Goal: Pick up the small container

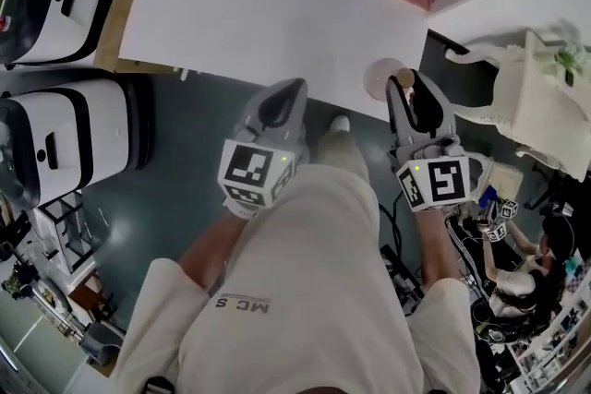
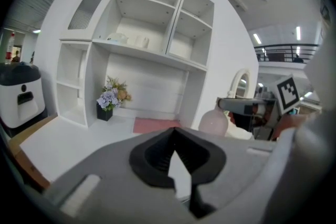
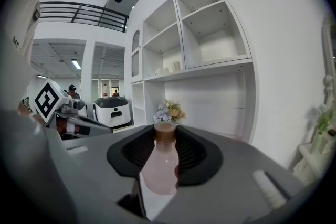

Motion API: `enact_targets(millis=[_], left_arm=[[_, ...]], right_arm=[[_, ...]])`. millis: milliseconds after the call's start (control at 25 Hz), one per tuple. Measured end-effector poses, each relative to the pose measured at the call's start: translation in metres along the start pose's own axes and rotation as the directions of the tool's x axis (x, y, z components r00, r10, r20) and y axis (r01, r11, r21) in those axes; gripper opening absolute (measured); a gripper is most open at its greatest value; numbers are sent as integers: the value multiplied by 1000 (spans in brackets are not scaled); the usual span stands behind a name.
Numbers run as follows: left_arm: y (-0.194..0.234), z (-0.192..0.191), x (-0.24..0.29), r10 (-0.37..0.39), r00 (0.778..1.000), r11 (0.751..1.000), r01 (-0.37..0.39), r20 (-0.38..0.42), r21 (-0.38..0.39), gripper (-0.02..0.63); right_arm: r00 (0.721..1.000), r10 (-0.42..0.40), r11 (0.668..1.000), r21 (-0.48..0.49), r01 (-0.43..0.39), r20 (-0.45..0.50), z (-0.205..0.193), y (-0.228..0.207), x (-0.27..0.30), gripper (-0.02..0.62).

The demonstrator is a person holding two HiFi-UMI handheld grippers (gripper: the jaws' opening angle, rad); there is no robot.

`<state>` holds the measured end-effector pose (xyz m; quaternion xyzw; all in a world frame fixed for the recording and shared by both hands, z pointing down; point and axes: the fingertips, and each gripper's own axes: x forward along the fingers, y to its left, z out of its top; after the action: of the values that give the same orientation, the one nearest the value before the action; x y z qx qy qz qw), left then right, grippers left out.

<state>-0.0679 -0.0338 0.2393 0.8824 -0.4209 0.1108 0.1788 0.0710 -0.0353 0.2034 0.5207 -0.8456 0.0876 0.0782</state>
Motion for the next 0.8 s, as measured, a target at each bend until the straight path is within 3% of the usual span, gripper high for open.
enact_targets(millis=[800], left_arm=[[-10, 24, -14, 10, 1000, 999, -10, 17, 31, 0]], right_arm=[[998, -69, 996, 53, 69, 4, 5, -4, -30, 123]])
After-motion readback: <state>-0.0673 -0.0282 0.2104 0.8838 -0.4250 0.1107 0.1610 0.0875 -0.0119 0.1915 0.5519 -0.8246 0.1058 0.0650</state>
